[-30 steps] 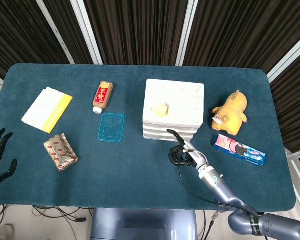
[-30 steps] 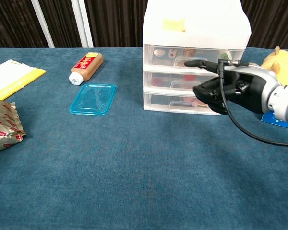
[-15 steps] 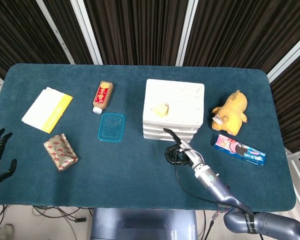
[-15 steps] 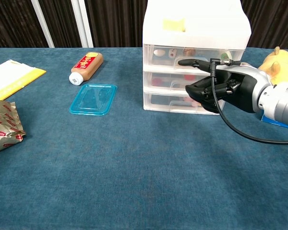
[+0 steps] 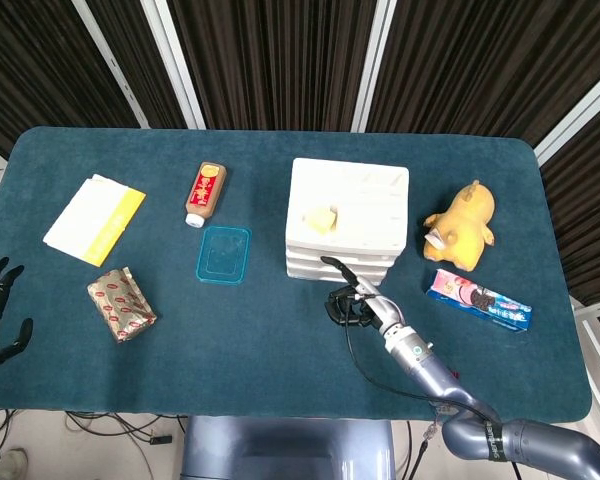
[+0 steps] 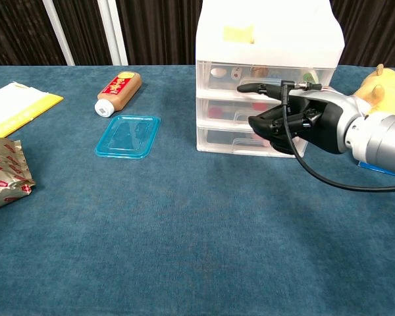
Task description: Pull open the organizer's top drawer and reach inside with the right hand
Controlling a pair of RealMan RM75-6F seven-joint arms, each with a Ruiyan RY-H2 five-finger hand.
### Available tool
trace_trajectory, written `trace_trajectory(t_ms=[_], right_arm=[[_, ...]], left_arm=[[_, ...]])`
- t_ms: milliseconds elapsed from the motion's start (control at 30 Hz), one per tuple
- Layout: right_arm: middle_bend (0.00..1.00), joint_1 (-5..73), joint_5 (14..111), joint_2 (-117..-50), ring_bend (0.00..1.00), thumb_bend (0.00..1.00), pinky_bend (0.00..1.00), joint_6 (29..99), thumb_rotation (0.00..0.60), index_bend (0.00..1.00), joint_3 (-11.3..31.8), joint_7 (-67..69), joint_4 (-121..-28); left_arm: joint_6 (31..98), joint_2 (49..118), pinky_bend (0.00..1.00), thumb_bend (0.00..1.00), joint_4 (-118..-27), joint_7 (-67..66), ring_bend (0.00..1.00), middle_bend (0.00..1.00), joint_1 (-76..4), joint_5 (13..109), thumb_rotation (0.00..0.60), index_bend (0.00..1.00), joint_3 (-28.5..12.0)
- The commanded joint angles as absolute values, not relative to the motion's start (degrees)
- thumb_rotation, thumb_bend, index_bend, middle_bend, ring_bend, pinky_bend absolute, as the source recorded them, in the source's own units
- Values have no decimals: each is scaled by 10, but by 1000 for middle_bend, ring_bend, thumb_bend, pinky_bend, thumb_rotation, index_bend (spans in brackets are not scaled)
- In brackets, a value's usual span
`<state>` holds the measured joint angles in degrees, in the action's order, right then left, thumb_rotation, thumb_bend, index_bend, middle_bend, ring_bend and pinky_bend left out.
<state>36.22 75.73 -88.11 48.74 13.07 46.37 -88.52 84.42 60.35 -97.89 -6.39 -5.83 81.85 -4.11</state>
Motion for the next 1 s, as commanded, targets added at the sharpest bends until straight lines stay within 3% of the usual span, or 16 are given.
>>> trace_trajectory(t_ms=[33,1000], right_arm=[[770,364,757,-882,847,545,851,486,600,0,132,467,-883],[783,357,744,-883,849,545,851,487,600,0,133,480,-885]], left_arm=[[844,604,0,417,-979,-64,0,28,-58,818,600,96,-41],[843,604,0,417,-978,-64,0,28,-58,817,600,96,-41]])
